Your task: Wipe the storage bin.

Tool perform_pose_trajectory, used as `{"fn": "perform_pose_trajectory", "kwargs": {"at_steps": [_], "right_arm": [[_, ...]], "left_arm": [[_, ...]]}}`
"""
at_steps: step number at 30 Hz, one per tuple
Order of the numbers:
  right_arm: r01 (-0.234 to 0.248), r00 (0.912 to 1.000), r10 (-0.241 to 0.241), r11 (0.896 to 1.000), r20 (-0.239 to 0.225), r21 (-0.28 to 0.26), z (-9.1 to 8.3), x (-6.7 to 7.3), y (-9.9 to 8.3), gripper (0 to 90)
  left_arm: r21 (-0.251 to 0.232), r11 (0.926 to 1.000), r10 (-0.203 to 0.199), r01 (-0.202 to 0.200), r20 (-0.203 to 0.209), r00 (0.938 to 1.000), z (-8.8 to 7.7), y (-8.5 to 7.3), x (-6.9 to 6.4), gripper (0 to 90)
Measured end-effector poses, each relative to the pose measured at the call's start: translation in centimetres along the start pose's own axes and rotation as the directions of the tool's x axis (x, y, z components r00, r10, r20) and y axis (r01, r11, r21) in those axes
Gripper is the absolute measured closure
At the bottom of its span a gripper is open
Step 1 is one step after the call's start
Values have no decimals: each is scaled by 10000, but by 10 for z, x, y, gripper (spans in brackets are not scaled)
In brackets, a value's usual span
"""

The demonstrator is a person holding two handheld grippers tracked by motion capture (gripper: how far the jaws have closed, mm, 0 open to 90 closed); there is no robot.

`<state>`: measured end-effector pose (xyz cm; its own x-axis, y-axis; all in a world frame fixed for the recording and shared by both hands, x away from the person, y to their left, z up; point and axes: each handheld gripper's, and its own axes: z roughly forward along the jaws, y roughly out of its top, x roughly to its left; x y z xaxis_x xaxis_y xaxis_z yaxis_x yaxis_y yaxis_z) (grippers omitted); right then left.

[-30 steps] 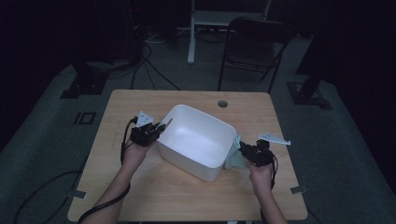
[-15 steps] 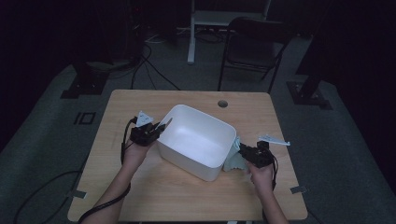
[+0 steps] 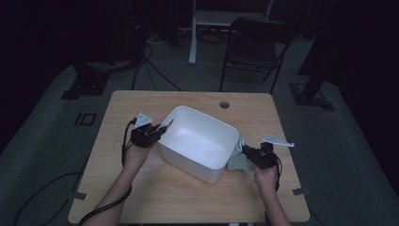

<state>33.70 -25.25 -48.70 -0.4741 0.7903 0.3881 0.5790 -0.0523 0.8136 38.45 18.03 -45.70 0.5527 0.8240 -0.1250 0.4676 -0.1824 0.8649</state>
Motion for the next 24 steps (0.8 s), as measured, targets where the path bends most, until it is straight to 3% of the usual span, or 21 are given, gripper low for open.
{"fn": "perform_pose_trajectory", "kwargs": {"at_steps": [8,14,24], "right_arm": [[-34,9997,39,9997,221,-236,-21,-6,-1,829],[-91,9999,92,9998,77,-177,-28,-4,-10,828],[-242,9996,239,9995,-130,-181,-34,-1,-19,828]], "left_arm": [[-83,9999,98,-95,393,9992,-15,-6,-1,676],[48,9988,482,-484,357,9982,-29,-10,-8,609],[308,9967,740,-747,223,9970,-45,-19,-21,524]]}}
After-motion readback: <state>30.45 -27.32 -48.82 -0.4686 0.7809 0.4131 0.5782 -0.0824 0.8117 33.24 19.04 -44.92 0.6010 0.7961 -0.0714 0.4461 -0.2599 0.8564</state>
